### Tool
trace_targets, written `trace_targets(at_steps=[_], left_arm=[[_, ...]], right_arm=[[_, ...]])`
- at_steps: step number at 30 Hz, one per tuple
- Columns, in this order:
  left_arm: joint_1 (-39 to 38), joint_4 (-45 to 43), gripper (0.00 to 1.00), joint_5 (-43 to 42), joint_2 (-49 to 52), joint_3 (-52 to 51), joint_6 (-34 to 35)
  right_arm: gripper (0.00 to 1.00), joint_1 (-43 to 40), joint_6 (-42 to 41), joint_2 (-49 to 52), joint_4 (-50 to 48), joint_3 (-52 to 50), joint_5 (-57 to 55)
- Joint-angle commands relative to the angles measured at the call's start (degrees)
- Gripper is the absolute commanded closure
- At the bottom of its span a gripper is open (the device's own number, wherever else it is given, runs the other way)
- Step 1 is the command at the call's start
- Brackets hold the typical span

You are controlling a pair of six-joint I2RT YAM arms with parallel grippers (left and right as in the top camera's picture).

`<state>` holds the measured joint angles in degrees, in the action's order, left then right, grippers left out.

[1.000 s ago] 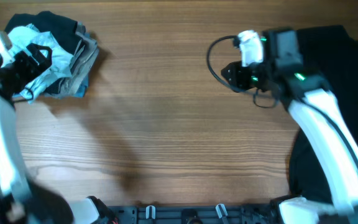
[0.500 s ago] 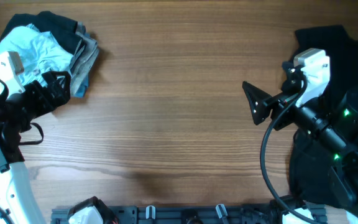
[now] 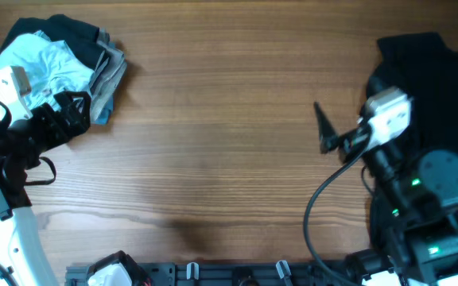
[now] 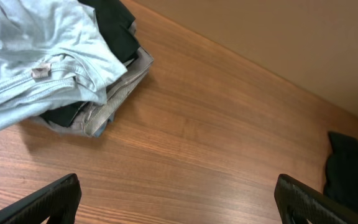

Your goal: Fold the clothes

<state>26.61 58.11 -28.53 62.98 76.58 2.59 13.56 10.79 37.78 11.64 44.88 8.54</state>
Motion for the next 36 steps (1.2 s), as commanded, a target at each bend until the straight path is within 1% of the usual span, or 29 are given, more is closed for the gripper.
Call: trace_targets(at_steps=[1,2,4,9,12,16,20,22,34,36], left_arm=[[-0.2,0.0,0.00,-0.3,-0.6,-0.2,-1.0],[-0.2,0.0,0.00,-0.3,-0.6,-0.2,-1.0],[-0.2,0.0,0.00,-0.3,-0.6,-0.2,-1.0],[-0.2,0.0,0.00,-0.3,-0.6,-0.2,-1.0],[-0.2,0.0,0.00,-0.3,-0.6,-0.2,-1.0],[-0.2,0.0,0.00,-0.3,-0.6,-0.2,-1.0],[-0.2,0.0,0.00,-0.3,-0.6,-0.2,-1.0],[-0.2,0.0,0.00,-0.3,-0.6,-0.2,-1.0],[-0.3,0.0,0.00,-0.3,-0.6,-0.3,-1.0],[-0.7,0.0,0.00,-0.3,-1.9,-0.7,-1.0]], right_arm=[[0.00,-0.2,-4.0,-9.5,-0.5,-12.1,0.4],[0.00,-0.2,-4.9,-12.7,0.0,-14.5,0.4],[0.00,-0.6,-5.9,-22.9,1.6,-20.9,0.4],[0.00,-6.6,-9.4,-36.8,1.0,-31.2,0.6],[0.00,-7.2,-9.3,-37.6,-3.0,-35.4,0.6],[0.00,-7.1,-9.4,-37.6,-15.5,-44.6,0.4],[0.00,-7.1,-9.3,-37.6,-14.3,-44.6,0.4],[0.00,-7.1,-9.3,-37.6,-12.2,-44.6,0.4],[0.00,-7.1,-9.3,-37.0,-12.4,-44.6,0.4],[0.00,-7.1,-9.3,-37.0,-12.4,-44.6,0.4]])
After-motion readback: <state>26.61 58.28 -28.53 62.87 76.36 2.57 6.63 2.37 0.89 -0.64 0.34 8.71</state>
